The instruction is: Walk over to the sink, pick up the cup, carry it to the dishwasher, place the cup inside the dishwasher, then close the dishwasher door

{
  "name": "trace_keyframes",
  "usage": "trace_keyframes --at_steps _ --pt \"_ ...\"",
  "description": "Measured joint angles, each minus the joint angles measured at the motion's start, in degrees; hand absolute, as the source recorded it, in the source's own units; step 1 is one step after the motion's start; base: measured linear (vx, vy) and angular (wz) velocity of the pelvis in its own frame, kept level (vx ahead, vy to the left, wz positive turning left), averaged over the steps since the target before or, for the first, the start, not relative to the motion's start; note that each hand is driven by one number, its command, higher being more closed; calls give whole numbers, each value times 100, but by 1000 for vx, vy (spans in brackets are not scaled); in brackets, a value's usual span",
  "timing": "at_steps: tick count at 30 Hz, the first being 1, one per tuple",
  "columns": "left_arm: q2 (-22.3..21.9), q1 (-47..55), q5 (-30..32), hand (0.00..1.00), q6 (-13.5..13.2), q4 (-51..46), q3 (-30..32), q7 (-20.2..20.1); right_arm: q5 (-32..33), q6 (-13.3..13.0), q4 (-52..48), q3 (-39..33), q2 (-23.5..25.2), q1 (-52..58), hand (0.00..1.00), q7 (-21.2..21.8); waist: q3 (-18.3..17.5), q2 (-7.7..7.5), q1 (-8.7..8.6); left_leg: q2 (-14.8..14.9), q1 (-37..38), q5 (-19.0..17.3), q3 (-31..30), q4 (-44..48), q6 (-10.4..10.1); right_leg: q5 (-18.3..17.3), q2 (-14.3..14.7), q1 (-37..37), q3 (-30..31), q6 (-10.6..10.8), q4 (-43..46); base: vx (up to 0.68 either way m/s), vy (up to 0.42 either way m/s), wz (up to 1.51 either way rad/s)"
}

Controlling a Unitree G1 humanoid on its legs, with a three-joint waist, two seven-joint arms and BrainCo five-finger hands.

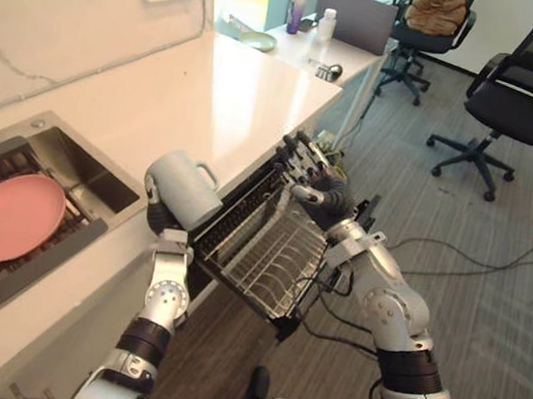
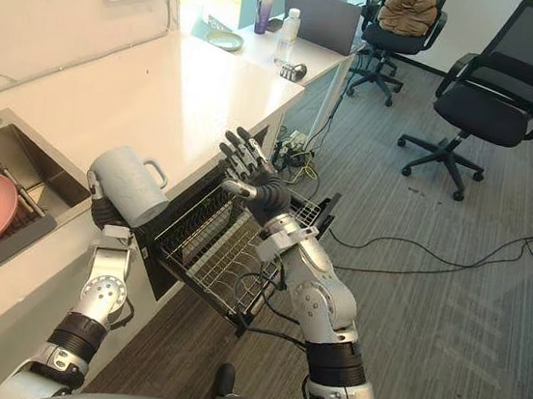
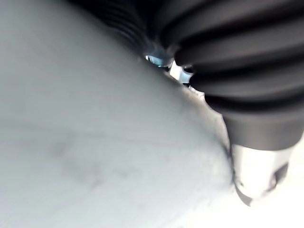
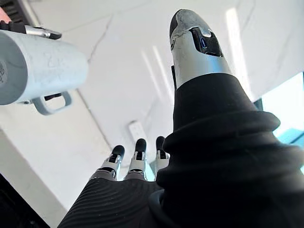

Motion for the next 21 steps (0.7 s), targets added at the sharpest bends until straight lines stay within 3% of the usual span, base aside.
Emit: trace_keyframes --at_steps 12,16,21 --pt "-4 -192 135 100 -422 116 -267 409 -1062 647 22 851 -142 -959 0 -524 -17 -42 62 -46 -2 6 -75 62 29 78 -61 63 -25 45 22 -17 80 3" --pt "-40 -229 239 100 -435 267 -505 520 -1314 906 38 1082 -135 -1114 0 -624 -35 -84 102 -48 -3 43 -87 42 49 56 -67 63 -50 70 23 -26 23 2" --pt "-142 -238 354 100 -415 267 -724 601 -1608 1020 356 1285 -96 -1418 0 -633 -40 -92 100 -62 0 103 -138 -21 35 62 -79 62 -152 50 27 -5 19 5"
